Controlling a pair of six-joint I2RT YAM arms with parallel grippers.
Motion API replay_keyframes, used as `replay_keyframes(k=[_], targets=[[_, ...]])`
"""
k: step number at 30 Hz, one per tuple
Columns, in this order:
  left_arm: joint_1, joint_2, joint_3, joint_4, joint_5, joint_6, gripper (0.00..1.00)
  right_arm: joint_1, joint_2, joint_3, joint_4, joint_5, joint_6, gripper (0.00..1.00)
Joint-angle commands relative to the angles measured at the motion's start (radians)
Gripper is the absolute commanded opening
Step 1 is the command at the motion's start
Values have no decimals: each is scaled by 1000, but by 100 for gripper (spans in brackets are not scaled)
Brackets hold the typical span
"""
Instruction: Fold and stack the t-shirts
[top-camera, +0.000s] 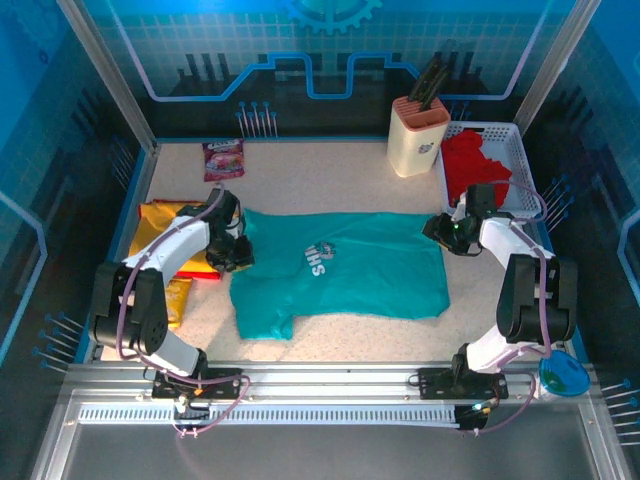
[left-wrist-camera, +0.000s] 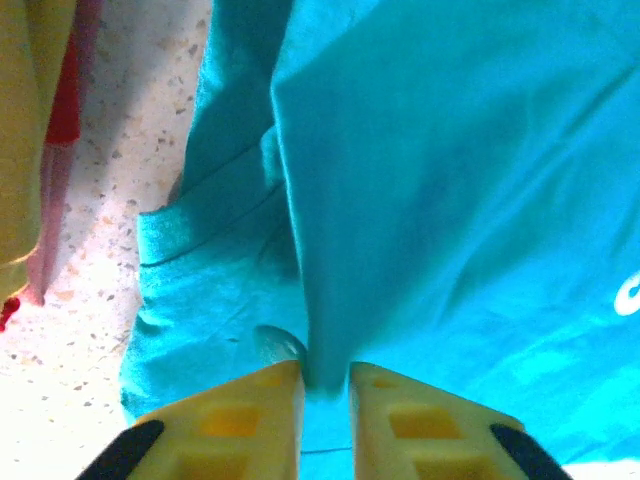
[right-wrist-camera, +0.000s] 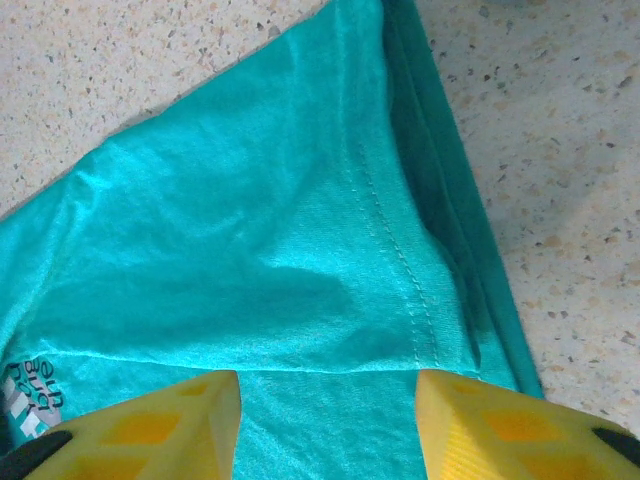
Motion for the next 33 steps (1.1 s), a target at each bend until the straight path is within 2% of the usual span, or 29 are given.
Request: replay_keyframes(k=[1, 4, 6, 11, 14, 19, 23, 33], targets=[[-1, 37, 40, -78, -47, 9, 37, 10, 6, 15, 3, -24, -3, 50], [8, 53, 95, -94, -116, 11, 39, 25, -3, 35, -18, -2, -14, 50], [21, 44, 152, -77, -118, 2, 39, 42, -8, 55, -30, 19, -19, 52], [23, 98, 355, 11, -9, -41, 42, 103, 32, 144, -39, 43, -12, 60], [23, 210, 483, 38, 29, -44, 42, 146, 85, 201, -24, 73, 1, 65], [47, 440, 697, -17, -17, 4, 38, 182, 203, 308, -30, 80, 20, 66], [65, 521, 774, -37, -87, 32, 35, 193, 265, 362, -70, 117, 9, 67], [68, 646, 839, -82, -122, 60, 27, 196, 406, 431, -120, 166, -17, 70]])
